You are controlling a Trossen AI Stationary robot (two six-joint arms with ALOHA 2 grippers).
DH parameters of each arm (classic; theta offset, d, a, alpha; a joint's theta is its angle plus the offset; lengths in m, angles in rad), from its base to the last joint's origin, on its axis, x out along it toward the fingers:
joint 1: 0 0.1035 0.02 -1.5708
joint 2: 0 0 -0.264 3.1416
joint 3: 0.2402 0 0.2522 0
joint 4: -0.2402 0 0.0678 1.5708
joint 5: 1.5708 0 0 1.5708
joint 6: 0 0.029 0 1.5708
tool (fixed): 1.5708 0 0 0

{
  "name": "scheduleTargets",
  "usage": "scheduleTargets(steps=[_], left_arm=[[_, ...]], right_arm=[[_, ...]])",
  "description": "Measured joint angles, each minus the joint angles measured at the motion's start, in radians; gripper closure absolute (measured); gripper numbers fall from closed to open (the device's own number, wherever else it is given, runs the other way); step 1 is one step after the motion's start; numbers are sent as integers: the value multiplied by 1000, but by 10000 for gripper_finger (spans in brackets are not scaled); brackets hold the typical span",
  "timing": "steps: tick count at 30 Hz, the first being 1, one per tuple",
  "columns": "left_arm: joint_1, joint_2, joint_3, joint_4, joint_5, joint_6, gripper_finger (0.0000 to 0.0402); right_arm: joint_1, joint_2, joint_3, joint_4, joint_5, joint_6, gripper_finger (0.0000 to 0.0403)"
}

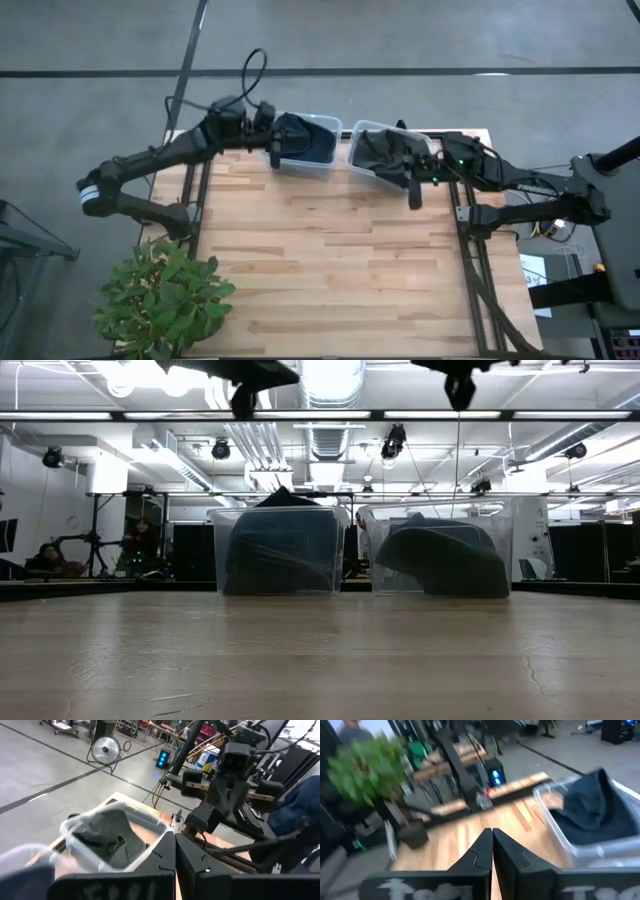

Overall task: Pick & Place hat
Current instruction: Return to Home Position

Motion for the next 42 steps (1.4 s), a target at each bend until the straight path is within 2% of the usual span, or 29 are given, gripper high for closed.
scheduleTargets(steps=[4,8,11,16,25,29,35,42], left_arm=[[0,-95,-152,16,0,0,401],[1,-181,-278,5,-11,22,401],[7,-246,-367,16,-24,34,401],[7,-366,-513,168,-35,22,401],[6,-564,-725,277,-35,59,401],[6,-617,-819,298,-37,76,401],[6,-675,-960,443,-40,49,401],[3,-776,-1058,448,-89,13,401]], right_arm=[[0,-81,-43,-166,4,-62,394],[23,-143,-110,-166,-3,-56,394],[35,-185,-176,-101,-3,-114,394],[43,-257,-317,36,-8,-134,394],[47,-384,-500,96,-12,-158,394],[47,-425,-582,191,-15,-163,394],[47,-455,-707,418,-13,-154,394],[47,-463,-786,466,-13,-66,394]])
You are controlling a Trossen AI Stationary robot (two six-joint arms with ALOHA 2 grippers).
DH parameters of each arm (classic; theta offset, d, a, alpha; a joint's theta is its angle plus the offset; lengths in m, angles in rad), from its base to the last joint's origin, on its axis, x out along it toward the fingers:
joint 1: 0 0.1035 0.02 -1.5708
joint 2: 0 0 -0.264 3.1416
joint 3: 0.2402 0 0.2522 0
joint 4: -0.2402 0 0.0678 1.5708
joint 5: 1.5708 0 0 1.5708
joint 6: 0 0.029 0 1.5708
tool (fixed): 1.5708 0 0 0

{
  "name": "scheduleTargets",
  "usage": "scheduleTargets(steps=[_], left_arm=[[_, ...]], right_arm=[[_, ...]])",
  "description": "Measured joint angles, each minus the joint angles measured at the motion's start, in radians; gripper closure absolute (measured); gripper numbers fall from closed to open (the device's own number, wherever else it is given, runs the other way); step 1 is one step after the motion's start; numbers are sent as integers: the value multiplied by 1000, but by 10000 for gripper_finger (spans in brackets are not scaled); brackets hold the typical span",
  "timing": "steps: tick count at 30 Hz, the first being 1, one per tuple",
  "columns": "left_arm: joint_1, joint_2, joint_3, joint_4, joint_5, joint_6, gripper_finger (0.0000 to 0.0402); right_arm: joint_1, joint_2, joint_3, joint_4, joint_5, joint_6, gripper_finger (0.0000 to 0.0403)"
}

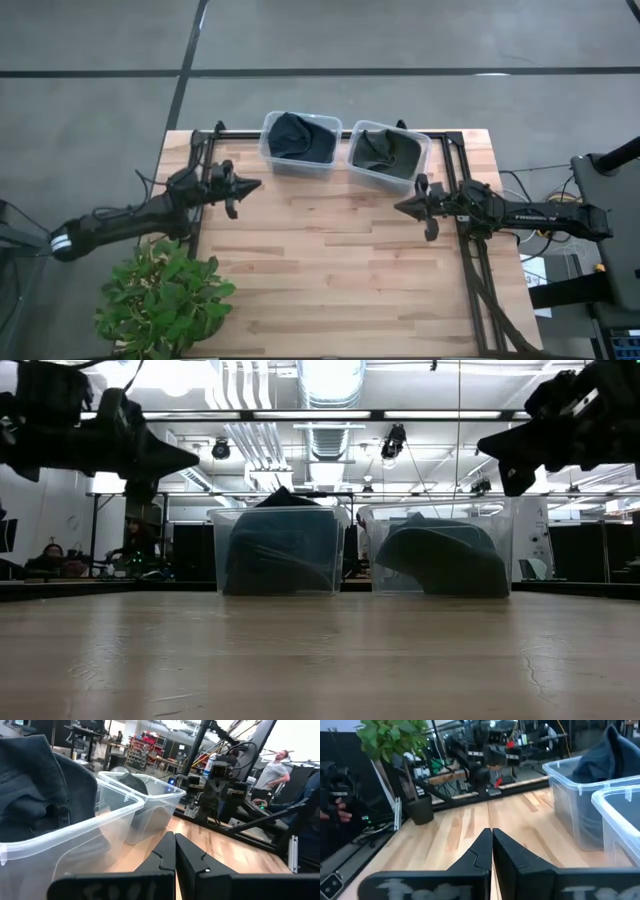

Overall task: Pick & Place hat
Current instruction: Return to Home Position

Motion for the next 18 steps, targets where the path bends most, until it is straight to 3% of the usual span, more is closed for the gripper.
scheduleTargets(steps=[8,13,18], left_arm=[[-62,-118,-69,12,-18,-14,401],[-121,-145,-72,-103,-49,-15,401],[-193,-146,-73,-140,-181,13,401]], right_arm=[[0,0,-45,54,11,-72,394],[-1,4,-50,23,62,-63,394],[-1,4,-50,-3,64,-38,394]])
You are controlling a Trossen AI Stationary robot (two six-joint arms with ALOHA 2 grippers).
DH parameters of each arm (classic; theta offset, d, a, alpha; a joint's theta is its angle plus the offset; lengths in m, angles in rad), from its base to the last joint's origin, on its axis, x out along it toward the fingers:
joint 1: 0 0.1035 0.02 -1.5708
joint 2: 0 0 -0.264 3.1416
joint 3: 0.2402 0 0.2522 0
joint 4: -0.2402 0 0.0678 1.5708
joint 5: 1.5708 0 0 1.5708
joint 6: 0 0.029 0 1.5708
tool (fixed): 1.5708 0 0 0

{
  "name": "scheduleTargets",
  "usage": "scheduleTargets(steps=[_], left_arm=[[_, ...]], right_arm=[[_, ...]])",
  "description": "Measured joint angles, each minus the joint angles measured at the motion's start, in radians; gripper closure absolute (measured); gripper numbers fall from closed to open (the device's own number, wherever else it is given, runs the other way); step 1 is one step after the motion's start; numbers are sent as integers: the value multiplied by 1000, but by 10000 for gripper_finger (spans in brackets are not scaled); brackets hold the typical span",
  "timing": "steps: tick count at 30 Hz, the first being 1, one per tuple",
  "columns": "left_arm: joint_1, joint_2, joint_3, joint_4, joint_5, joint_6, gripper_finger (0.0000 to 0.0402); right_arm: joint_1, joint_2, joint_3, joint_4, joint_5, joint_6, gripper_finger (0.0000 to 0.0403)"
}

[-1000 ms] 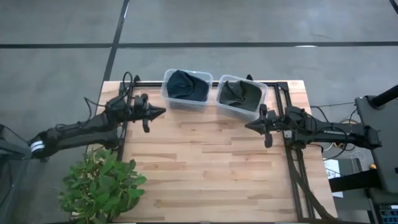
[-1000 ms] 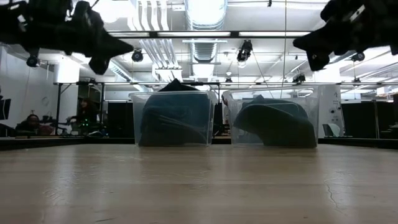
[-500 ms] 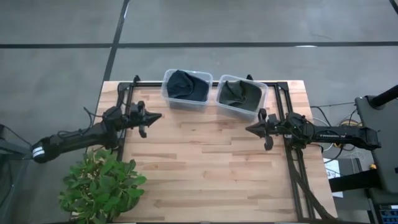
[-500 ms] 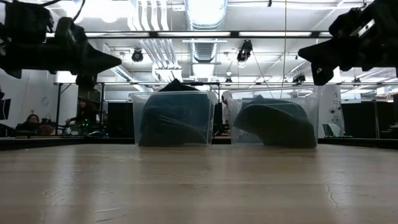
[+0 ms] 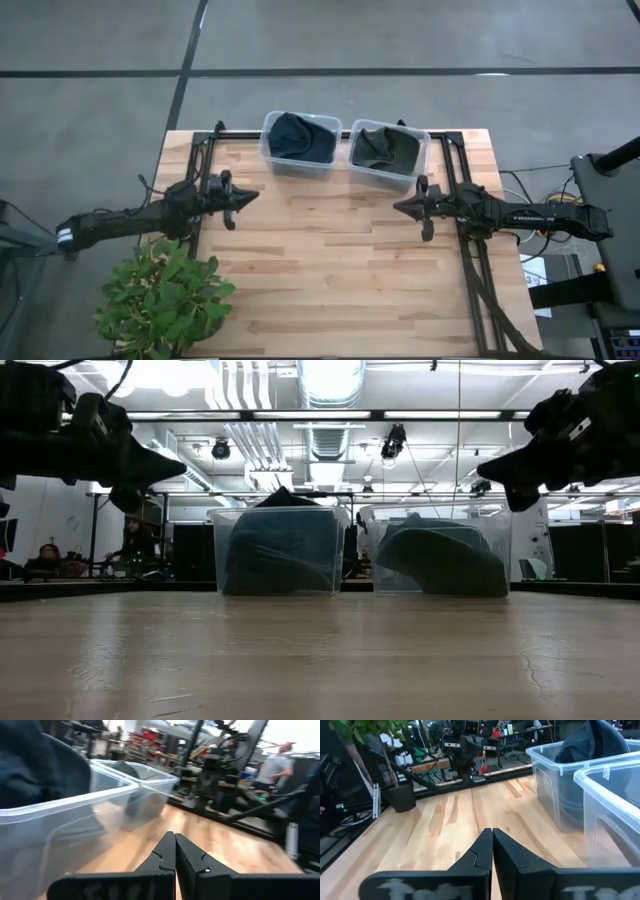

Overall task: Pick & Place hat
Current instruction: Return to Home Position

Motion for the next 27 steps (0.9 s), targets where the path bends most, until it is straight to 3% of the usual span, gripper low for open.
scheduleTargets(steps=[5,27], left_arm=[[-39,3,0,-23,-106,23,402],[-54,2,-2,-22,-109,-5,402]], right_arm=[[0,0,0,-30,0,-2,394],[0,-1,1,-39,-1,-3,394]])
